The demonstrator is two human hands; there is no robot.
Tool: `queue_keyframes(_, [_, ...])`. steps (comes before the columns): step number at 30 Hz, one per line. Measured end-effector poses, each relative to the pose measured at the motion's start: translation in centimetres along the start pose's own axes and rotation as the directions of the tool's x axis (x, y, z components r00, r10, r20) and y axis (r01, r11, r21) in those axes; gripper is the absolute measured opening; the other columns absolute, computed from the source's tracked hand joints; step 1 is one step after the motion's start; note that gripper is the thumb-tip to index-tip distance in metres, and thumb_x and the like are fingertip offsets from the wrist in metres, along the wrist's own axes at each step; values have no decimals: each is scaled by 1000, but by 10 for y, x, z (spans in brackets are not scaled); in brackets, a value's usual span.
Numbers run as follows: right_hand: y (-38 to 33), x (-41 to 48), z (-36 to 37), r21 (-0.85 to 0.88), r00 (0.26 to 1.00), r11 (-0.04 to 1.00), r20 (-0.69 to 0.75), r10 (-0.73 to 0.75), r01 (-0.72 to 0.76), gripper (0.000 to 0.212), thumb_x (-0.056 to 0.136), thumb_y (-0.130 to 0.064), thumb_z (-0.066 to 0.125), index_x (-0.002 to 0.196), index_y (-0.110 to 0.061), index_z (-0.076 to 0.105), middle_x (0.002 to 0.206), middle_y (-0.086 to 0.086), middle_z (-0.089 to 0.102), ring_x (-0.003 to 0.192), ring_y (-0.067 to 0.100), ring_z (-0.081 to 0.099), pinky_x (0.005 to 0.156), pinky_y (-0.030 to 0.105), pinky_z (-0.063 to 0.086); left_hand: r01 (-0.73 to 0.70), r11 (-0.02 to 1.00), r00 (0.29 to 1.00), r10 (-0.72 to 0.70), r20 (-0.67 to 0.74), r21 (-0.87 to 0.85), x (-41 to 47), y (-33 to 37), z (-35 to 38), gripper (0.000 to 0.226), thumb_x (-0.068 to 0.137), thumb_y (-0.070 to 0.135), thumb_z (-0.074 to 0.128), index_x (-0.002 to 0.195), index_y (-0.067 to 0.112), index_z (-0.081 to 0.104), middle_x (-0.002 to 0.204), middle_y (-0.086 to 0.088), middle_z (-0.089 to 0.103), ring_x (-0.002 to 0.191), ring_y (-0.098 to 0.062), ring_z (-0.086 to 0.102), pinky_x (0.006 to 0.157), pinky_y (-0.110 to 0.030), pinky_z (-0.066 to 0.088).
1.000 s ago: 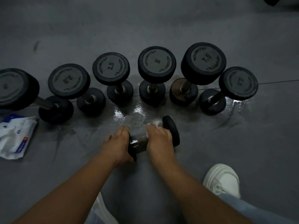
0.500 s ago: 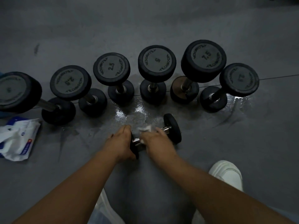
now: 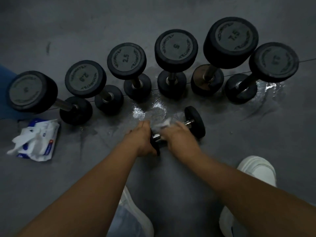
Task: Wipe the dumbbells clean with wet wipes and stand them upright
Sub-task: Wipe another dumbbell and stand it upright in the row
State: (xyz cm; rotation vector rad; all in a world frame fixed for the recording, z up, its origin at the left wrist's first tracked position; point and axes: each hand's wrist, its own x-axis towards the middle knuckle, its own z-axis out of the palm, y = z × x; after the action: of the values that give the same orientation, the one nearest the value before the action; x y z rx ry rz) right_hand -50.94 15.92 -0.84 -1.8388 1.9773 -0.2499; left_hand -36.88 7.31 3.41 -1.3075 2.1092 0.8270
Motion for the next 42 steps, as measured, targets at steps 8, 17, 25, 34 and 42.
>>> queue_keyframes(8, [-11, -10, -18, 327, 997, 943, -10, 78, -70, 18, 90, -14, 48, 93, -12, 65, 84, 9, 66, 80, 27, 62, 71, 31, 44, -4, 1000, 1000, 4, -5, 0, 4, -3, 4, 124, 54, 45, 90, 150, 19, 15, 151, -2, 31, 130, -30, 47, 106, -39, 41])
queue_keyframes(17, [12, 11, -18, 506, 845, 719, 36, 533, -475, 14, 93, -16, 53, 90, -7, 64, 90, 16, 66, 74, 21, 59, 58, 17, 31, -17, 1000, 1000, 18, 7, -22, 11, -9, 2, 132, 49, 47, 92, 152, 20, 13, 151, -3, 31, 130, -33, 47, 106, -43, 43])
queue_keyframes(25, [12, 19, -13, 322, 936, 901, -100, 339, -291, 13, 88, -14, 57, 80, -6, 65, 105, 8, 55, 98, 25, 58, 94, 28, 44, -36, 999, 999, 36, -8, -33, 15, -14, 7, 135, 46, 48, 91, 152, 19, 13, 151, -3, 30, 129, -33, 47, 104, -43, 44])
queue_keyframes(34, [2, 12, -26, 490, 926, 816, -41, 375, -308, 27, 88, -9, 51, 112, -15, 62, 107, 1, 54, 81, 13, 54, 83, 30, 47, -46, 996, 998, 49, 39, -71, 22, -17, 0, 139, 46, 45, 93, 155, 18, 10, 154, -4, 28, 136, -28, 41, 108, -41, 42])
queue_keyframes(42, [6, 28, -19, -125, 985, 978, -67, 161, -169, 5, 82, -18, 68, 83, -13, 67, 88, 8, 61, 85, 29, 56, 61, 33, 42, -47, 997, 998, 49, 33, -67, 21, -16, 1, 140, 48, 45, 93, 155, 18, 8, 155, -3, 25, 139, -27, 37, 110, -41, 39])
